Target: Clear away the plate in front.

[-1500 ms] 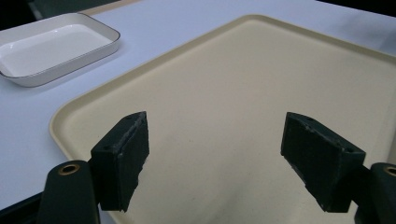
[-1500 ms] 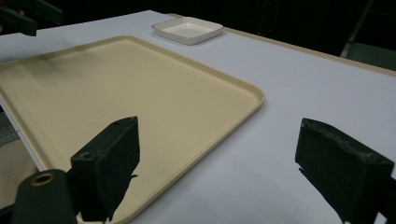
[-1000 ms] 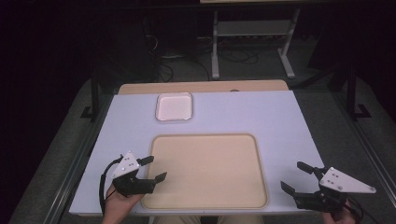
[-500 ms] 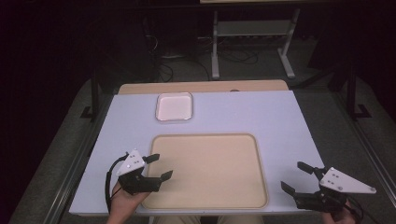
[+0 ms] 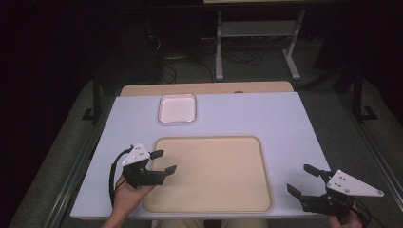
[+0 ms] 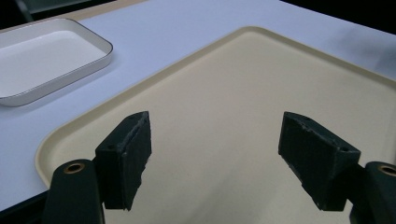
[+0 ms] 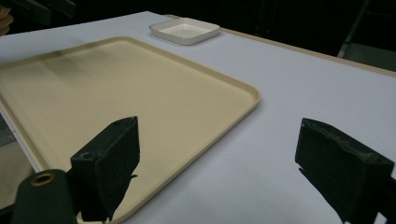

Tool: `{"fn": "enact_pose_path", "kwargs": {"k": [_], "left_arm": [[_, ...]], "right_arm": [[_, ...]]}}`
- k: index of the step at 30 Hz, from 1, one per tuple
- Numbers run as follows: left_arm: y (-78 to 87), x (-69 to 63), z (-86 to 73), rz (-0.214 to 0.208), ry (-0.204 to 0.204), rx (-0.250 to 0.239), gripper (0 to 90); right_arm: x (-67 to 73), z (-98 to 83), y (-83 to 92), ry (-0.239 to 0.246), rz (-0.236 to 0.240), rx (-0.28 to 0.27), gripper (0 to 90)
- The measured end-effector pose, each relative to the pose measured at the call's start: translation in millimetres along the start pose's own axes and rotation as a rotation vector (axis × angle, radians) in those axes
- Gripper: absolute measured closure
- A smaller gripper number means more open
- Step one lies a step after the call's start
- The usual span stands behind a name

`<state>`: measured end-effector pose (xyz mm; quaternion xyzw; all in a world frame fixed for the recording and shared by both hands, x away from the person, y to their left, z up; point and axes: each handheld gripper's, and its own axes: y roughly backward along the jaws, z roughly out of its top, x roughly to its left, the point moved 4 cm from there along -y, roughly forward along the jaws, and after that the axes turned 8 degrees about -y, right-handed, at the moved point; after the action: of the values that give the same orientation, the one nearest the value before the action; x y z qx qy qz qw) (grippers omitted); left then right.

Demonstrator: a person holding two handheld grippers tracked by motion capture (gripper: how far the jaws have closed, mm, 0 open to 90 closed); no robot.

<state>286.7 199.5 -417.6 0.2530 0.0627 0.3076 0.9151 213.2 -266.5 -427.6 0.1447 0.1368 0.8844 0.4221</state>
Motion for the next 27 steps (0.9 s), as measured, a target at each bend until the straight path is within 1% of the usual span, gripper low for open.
{"fn": "enact_pose_path", "kwargs": {"k": [4,9,13,14,16,17,19,20,25,27], "left_arm": [[-8.3,3.3,3.9,-0.017,0.014,0.000,24.8],[-18.4,5.0,6.8,-0.031,0.011,0.015,24.8],[-22.7,8.1,7.9,-0.037,0.003,0.031,24.6],[-23.1,8.9,7.9,-0.038,0.007,0.032,24.6],[-24.8,12.4,7.8,-0.055,0.039,0.037,24.6],[-25.6,14.6,7.7,-0.063,0.049,0.038,24.7],[-26.6,17.6,8.0,-0.068,0.058,0.044,24.8],[-27.3,19.2,8.5,-0.069,0.064,0.044,24.8],[-30.0,28.4,14.0,-0.049,0.046,0.054,25.4],[-31.5,32.1,16.4,-0.045,0.049,0.058,25.7]], "right_arm": [[-0.5,-0.1,-0.3,-0.004,0.004,-0.001,12.9],[-0.2,0.0,-0.5,-0.003,0.008,-0.002,12.9],[0.9,-0.1,-0.4,0.003,0.010,0.001,12.9],[0.8,-0.2,-0.2,0.002,0.010,0.001,12.9],[0.4,-0.1,0.0,0.002,0.012,-0.002,12.9],[0.2,-0.1,0.2,0.001,0.011,-0.002,12.9],[0.0,0.0,0.2,0.000,0.011,-0.003,12.9],[-0.1,-0.1,0.1,0.001,0.011,-0.003,12.9],[0.2,-0.1,0.1,0.000,0.011,-0.003,12.9],[0.1,-0.1,0.3,-0.001,0.011,-0.003,12.9]]}}
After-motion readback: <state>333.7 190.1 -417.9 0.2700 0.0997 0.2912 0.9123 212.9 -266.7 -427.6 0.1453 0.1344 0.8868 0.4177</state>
